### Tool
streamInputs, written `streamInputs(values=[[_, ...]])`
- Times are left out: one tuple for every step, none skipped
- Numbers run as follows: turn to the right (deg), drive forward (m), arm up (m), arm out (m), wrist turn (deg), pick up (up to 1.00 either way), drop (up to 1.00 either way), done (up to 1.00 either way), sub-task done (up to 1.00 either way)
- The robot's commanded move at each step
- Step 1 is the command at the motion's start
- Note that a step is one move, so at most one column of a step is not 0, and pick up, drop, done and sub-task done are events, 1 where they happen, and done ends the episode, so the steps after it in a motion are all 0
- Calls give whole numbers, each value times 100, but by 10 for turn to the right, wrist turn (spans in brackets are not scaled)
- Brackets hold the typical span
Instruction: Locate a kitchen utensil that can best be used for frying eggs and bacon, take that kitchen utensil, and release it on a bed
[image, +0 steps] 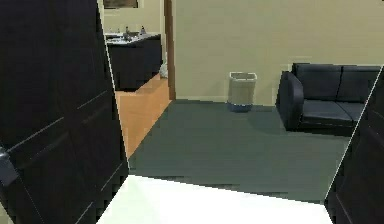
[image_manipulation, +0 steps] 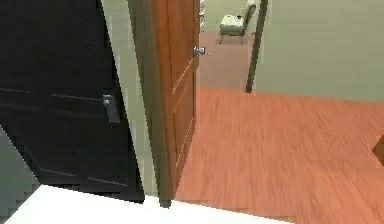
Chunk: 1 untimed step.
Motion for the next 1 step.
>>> streamInputs(values=[[0,100,0,0,0,0,0,0,0]])
